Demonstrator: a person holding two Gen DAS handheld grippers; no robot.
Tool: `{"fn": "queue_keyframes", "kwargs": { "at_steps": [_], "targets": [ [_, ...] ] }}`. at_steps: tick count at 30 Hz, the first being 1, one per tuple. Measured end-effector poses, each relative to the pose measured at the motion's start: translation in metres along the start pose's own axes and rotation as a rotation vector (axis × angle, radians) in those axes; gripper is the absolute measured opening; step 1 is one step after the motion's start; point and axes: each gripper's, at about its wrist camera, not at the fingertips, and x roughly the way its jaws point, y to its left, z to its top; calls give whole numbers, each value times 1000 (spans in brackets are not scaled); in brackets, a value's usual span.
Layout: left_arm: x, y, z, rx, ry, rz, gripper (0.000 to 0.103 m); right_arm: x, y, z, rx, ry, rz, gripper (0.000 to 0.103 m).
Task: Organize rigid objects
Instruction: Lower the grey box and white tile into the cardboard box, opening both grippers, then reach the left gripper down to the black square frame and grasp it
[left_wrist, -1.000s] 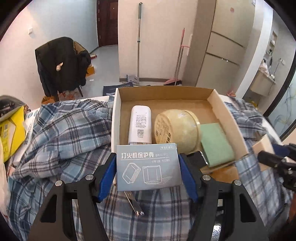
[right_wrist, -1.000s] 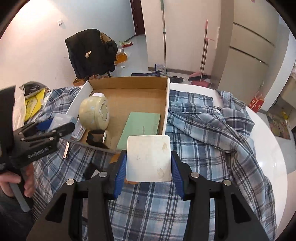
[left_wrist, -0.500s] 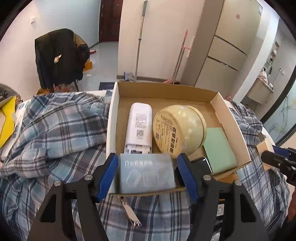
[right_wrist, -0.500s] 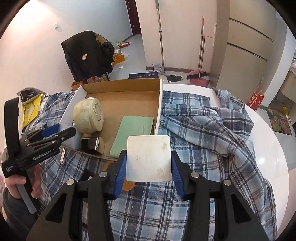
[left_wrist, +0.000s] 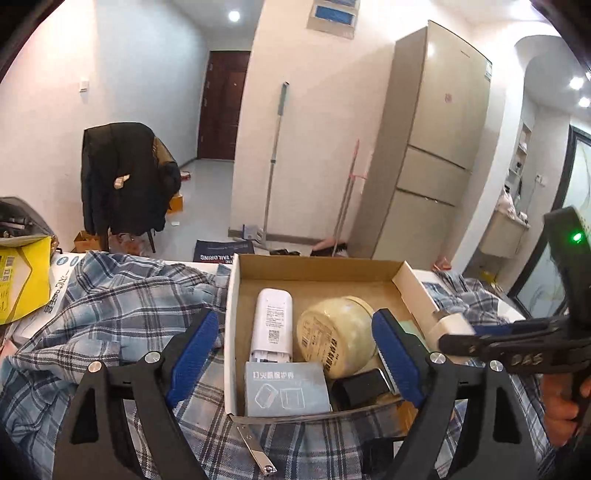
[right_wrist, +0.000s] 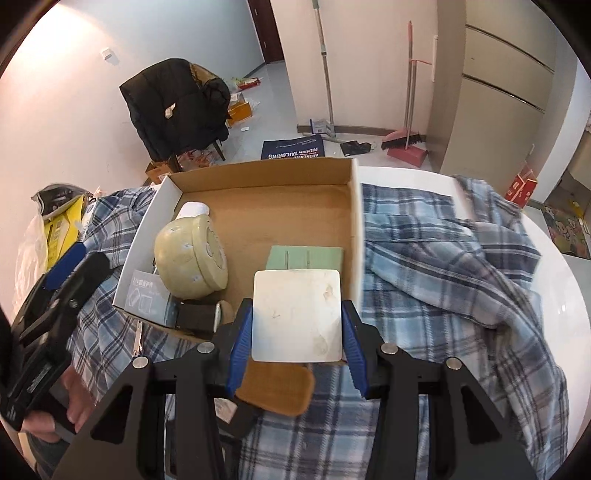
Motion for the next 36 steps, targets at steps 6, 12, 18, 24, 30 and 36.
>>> {"fn": "queue_keyframes", "kwargs": {
  "at_steps": [6,12,18,24,30,36],
  "targets": [
    [-5,8,1,-9,-46,67,87,22,17,-1,-36,13,-14,44],
    [-17,9,3,-4,-100,61,87,40,25,-4,-31,49,1,44],
    [-25,6,6,18,-129,58,87,37,27,-5,-38,40,24,53],
    [-40,-4,13,53,-139,50,87,-3,27,-5,-56,-45,40,63],
    [-88,-11,15,90,-212,22,87,-46,26,-20,-87,-104,52,63],
    [-134,-16,12,62,-278,-8,103,-75,30,-37,-104,-137,84,65]
  ]
}}
